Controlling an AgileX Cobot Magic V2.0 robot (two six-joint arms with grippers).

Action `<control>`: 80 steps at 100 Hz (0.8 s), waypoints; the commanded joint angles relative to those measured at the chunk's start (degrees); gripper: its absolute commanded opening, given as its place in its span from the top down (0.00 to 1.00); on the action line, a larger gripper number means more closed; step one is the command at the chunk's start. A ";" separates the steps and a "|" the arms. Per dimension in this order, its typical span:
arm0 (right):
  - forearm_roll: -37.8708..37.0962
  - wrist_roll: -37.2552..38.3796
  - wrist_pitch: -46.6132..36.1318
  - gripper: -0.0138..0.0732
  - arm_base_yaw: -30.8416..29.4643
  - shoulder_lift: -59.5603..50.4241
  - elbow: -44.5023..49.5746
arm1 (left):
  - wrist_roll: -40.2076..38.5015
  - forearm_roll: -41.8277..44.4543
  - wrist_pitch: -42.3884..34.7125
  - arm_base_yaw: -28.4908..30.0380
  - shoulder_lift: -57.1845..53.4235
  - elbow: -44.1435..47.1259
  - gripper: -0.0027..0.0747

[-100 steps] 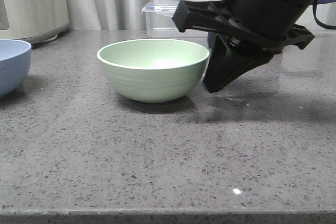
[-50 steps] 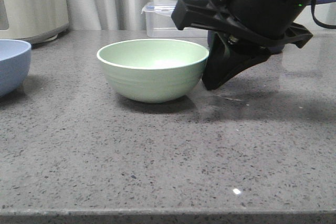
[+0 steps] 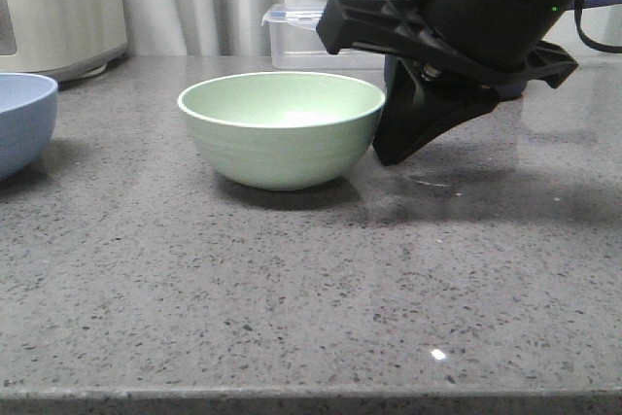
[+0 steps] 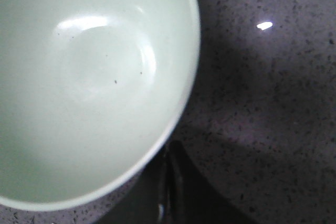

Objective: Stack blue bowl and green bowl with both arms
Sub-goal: 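Lower the left gripper onto the light blue bowl's rim and grip it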

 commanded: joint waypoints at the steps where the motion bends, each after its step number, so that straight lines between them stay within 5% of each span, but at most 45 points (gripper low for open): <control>1: 0.67 -0.43 -2.85 0.93 0.02 -1.86 -1.45 | -1.70 -0.55 -0.01 0.14 4.50 -4.97 0.47; 27: 0.67 -0.43 -2.68 0.93 0.02 -1.86 -1.45 | -2.55 -0.55 7.28 0.14 17.25 -11.65 0.47; 80: 0.67 -0.43 -2.66 0.92 0.02 -1.86 -1.45 | -2.55 -0.55 7.59 0.14 27.71 -13.06 0.47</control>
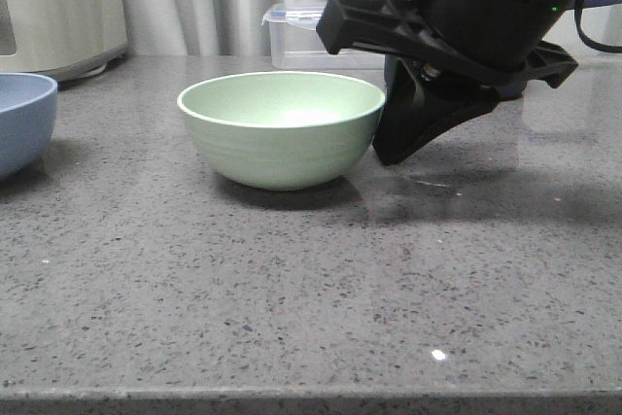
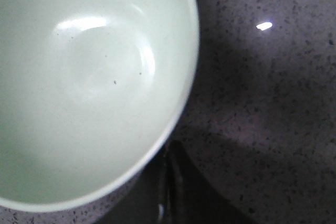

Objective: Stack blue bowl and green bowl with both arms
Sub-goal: 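Lower the left gripper onto the light blue bowl's rim and grip it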

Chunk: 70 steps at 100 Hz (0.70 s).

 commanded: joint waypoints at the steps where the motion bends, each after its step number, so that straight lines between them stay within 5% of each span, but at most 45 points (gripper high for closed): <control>1: 0.67 -0.43 -2.66 0.92 0.02 -1.86 -1.45 | -0.67 -0.55 -2.18 0.14 -0.78 -2.03 0.47; 70: 0.67 -0.43 -2.66 0.92 0.02 -1.86 -1.45 | -0.57 -0.55 2.55 0.14 -0.41 -2.03 0.47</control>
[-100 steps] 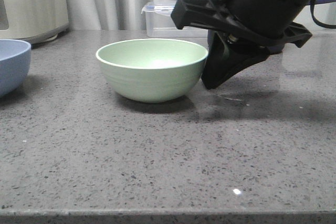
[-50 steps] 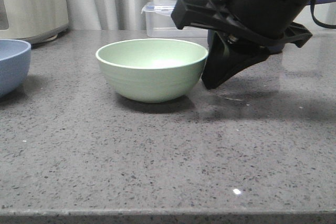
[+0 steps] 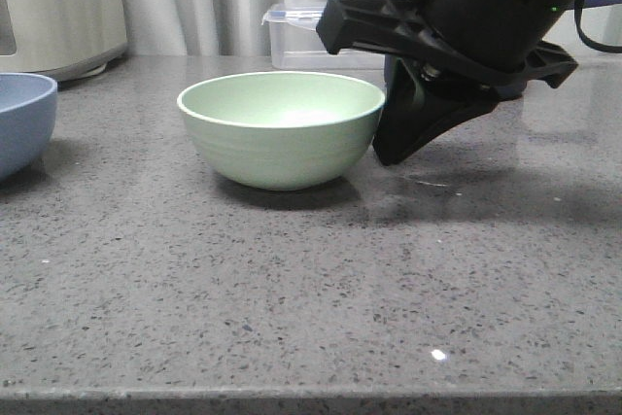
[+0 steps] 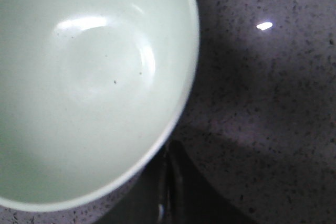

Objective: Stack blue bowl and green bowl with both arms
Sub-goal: 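Lower the left gripper onto the light blue bowl's rim and grip it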

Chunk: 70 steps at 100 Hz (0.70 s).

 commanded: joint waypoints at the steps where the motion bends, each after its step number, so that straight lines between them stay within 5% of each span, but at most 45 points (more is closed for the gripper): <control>1: 0.67 -0.43 -2.66 0.92 0.02 -1.86 -1.45 | -0.57 -0.55 -1.49 0.14 -1.27 -1.76 0.47; 13: 0.67 -0.43 -2.66 0.92 0.02 -1.86 -1.45 | -0.57 -0.55 -1.13 0.14 -1.27 -1.76 0.60; 30: 0.67 -0.43 -2.66 0.92 0.02 -1.86 -1.45 | -0.57 -0.55 -1.01 0.14 -1.27 -1.76 1.00; 70: 0.67 -0.43 -2.66 0.92 0.02 -1.86 -1.45 | 2.90 -5.38 3.62 0.14 -1.27 -7.31 0.99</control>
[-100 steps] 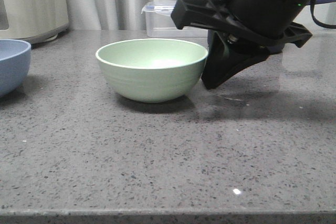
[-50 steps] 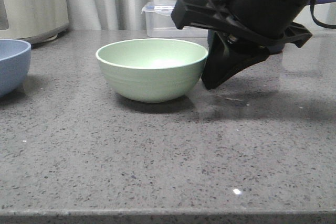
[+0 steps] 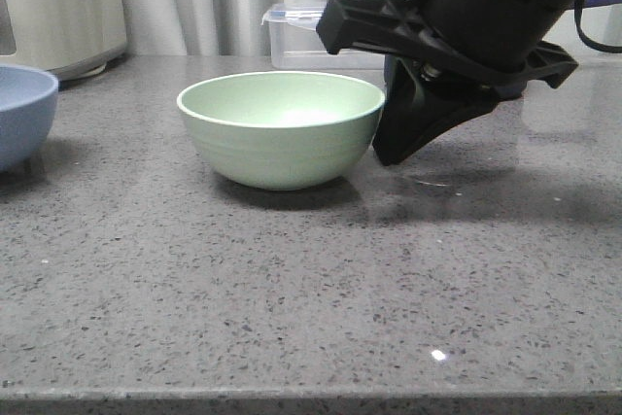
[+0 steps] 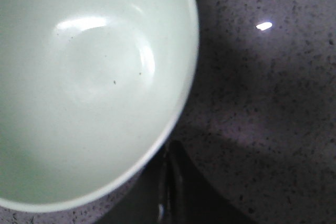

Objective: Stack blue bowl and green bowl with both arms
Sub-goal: 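Lower the left gripper onto the light blue bowl's rim and grip it, then lift the blue bowl with the left gripper and lower it into the green bowl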

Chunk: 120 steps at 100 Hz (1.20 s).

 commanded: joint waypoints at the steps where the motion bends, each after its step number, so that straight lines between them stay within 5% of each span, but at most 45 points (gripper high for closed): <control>1: 0.67 -0.43 -2.66 0.92 0.02 -1.86 -1.45 | 2.93 -4.09 0.50 0.14 -1.30 -4.29 0.99; 17: 0.67 -0.43 -2.66 0.92 0.02 -1.86 -1.45 | 7.35 -11.29 3.15 -1.11 -1.30 -9.87 0.99; 77: 0.67 -0.43 -2.66 0.92 0.02 -1.86 -1.45 | 7.35 -11.30 9.60 -21.07 13.69 -32.03 0.99; 120: 0.67 -0.43 -2.66 0.92 0.02 -1.86 -1.45 | 7.35 -12.08 9.43 -26.50 19.88 -35.87 0.99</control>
